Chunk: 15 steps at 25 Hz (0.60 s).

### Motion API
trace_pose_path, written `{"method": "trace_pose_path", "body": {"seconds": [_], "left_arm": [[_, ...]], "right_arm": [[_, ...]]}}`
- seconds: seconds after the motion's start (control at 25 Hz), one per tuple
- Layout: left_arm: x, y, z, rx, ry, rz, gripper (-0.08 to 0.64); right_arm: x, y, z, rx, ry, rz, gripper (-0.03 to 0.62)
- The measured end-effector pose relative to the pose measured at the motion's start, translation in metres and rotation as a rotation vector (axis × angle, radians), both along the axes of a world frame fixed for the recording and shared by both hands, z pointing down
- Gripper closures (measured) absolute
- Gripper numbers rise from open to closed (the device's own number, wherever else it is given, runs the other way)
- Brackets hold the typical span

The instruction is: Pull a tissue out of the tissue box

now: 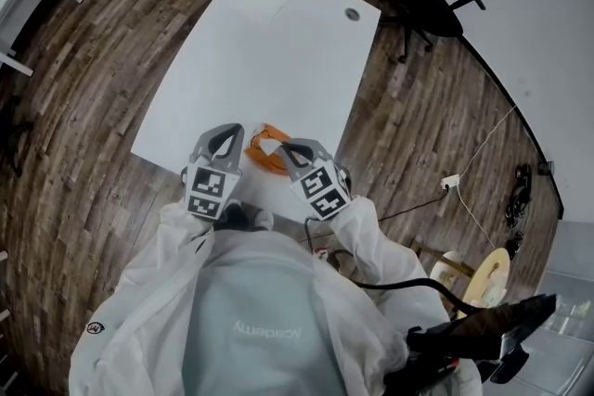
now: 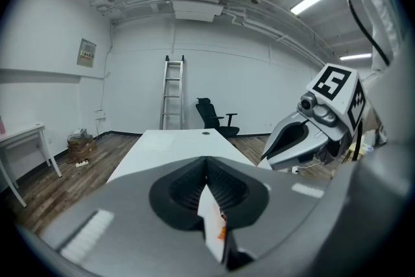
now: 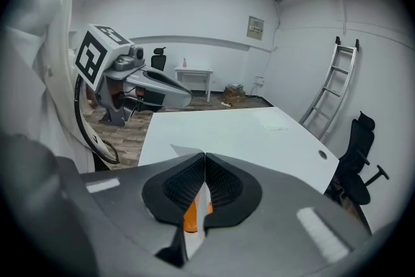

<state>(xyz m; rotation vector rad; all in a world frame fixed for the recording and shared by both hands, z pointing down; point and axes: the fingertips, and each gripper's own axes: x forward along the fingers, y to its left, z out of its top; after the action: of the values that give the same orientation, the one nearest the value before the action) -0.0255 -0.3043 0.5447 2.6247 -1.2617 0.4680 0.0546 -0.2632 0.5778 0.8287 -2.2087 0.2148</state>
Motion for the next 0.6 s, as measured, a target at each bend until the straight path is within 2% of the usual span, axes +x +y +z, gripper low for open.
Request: {"method": "trace_pose_path", "body": {"seconds": [0.6], "left_arm": [[0.006, 0.005, 0.027, -0.051, -0.018, 0.033, 0.560]], "right_arm": [[-0.006, 0.002, -0.021, 0.031, -0.027, 0.003, 0.588]]}}
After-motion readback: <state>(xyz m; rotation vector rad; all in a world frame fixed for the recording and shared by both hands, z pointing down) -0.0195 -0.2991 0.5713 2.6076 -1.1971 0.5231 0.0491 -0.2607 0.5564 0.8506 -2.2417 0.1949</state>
